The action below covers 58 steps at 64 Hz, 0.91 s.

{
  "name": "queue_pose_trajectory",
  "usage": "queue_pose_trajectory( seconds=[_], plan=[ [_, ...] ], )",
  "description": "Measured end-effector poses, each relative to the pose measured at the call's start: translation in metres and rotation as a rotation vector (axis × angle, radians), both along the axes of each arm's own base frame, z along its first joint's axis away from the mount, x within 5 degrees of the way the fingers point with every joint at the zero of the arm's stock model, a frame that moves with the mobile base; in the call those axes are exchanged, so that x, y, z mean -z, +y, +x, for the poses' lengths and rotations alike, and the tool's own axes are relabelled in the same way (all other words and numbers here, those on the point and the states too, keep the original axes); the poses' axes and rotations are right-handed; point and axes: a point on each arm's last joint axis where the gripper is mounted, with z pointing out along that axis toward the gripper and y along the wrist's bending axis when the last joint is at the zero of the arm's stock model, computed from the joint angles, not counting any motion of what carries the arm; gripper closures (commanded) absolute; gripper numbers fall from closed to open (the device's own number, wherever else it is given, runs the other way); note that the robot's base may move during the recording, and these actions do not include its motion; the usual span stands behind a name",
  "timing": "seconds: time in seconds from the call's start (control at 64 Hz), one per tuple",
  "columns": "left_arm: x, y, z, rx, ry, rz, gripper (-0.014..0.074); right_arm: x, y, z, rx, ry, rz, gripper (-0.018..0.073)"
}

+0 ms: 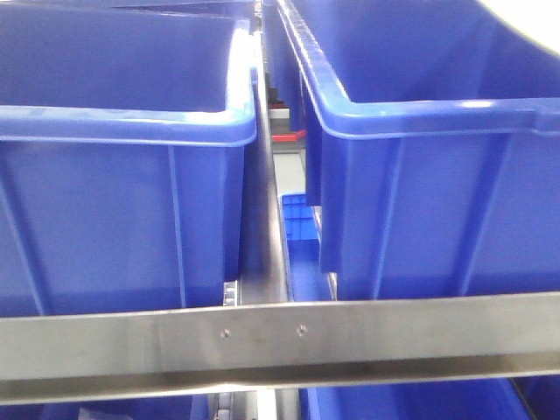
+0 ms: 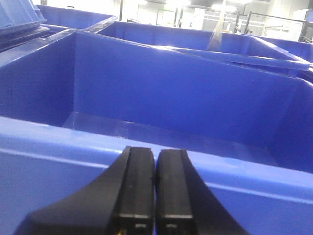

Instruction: Place green plate on second shelf with right arm

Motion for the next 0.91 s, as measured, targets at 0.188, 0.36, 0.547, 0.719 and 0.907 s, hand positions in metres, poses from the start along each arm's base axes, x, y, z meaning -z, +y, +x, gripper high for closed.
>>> queue_pose_trajectory(
  seconds=[0.188,0.36,0.547,0.719,0.907],
  plan=[
    [0.0000,0.0000,0.0000,0.000,0.000,0.000,0.0466,0.0000,0.0000,0.0000,0.000,0.000,0.000,0.0502],
    [0.0000,0.0000,0.0000,0.000,0.000,0.000,0.0466,0.0000,0.0000,0.0000,0.000,0.000,0.000,0.0502],
    [0.0000,0.0000,0.0000,0.000,0.000,0.000,0.0466,0.0000,0.0000,0.0000,0.000,0.000,0.000,0.0502],
    [0.0000,0.0000,0.0000,0.000,0.000,0.000,0.0466,0.0000,0.0000,0.0000,0.000,0.000,0.000,0.0502],
    [0.0000,0.0000,0.0000,0.000,0.000,0.000,0.0466,-0.0004,0.0000,-0.0001,0.000,-0.004,0.001,0.0502]
  ],
)
